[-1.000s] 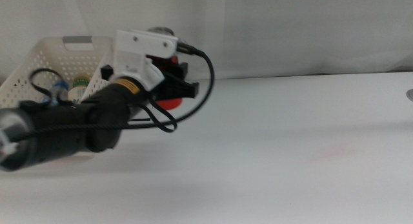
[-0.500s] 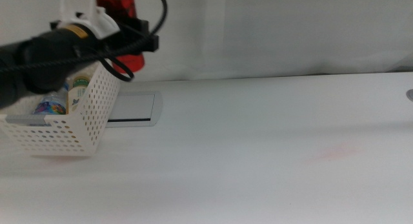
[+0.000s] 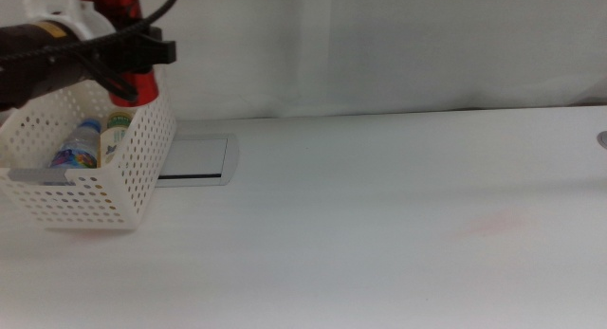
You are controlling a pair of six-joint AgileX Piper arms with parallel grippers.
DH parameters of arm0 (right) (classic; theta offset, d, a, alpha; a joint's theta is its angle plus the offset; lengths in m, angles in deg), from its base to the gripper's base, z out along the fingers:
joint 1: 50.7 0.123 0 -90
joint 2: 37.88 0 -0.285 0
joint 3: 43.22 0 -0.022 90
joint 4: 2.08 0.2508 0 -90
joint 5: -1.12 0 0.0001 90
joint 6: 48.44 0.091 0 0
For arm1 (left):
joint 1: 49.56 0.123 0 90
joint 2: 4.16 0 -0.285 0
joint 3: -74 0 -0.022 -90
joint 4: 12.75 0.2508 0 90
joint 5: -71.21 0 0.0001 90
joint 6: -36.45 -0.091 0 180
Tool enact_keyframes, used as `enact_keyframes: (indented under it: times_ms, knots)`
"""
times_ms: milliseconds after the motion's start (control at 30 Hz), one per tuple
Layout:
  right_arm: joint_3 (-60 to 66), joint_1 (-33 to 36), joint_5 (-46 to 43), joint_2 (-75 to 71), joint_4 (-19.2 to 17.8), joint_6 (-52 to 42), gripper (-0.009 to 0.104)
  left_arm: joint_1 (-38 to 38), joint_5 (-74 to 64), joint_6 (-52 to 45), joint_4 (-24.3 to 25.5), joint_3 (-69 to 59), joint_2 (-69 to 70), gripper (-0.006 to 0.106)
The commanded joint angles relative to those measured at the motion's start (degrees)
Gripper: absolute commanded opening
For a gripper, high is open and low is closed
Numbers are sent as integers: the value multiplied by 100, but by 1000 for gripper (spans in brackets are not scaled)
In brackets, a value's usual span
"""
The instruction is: Use arms to grab the bottles and put them into the dustbin to the left of the table.
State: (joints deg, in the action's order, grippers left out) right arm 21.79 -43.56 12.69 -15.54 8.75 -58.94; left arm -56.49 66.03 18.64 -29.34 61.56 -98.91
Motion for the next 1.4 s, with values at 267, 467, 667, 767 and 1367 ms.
enact_keyframes:
  times_ms: [267, 467, 667, 767, 1367]
  knots:
    - [894, -30, -865, -32, 22, 7, 103, 823, -728, 277, -41, 411, 103, -3]
    - [1128, -30, -956, -32, 26, 21, 103, 1275, -1390, 542, -31, 525, 84, -3]
    - [1128, -30, -935, -32, 197, 21, 103, 1446, -1819, 542, 163, 652, -59, -3]
    - [1128, -30, -935, -32, 312, 21, 103, 1435, -2053, 586, 187, 922, -346, -3]
    - [1128, -30, -890, -32, 366, 8, 103, 1435, -2092, 1082, 728, 1346, -1829, -3]
